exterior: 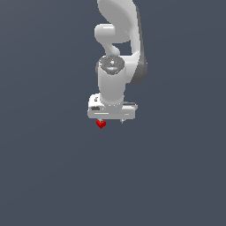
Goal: Pick up the red cube and move it to a goal position.
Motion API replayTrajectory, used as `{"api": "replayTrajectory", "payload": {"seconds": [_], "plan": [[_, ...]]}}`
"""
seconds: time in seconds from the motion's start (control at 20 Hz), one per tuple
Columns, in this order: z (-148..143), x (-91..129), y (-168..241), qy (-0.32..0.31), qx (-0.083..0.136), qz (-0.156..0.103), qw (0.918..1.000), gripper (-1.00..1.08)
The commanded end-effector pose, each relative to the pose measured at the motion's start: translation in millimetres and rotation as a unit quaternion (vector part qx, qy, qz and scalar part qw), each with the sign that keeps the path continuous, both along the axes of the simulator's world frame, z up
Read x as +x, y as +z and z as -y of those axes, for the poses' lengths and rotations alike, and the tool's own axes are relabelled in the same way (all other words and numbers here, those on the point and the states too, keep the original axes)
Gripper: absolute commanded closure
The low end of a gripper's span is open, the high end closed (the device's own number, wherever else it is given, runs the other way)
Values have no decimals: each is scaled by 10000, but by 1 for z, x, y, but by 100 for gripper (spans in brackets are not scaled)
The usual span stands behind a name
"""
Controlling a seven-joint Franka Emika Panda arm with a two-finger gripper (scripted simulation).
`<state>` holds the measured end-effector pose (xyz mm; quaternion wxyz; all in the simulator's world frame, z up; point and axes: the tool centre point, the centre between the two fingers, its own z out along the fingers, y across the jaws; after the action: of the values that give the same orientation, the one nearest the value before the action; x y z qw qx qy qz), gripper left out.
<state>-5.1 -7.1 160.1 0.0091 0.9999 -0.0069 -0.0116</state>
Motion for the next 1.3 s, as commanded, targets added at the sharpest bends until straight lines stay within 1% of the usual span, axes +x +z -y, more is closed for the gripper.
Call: {"api": "replayTrajectory", "payload": {"seconds": [0.0,0.35,0.75,1.0,1.25], "plan": [[0,0,0,0,0,0,10000,-92],[1,-4,-6,156,5,3,9999,-92],[7,-20,-26,705,25,15,9975,-92],[14,-34,-46,1236,44,27,9923,-92],[24,-48,-68,1815,66,40,9834,-92]]}}
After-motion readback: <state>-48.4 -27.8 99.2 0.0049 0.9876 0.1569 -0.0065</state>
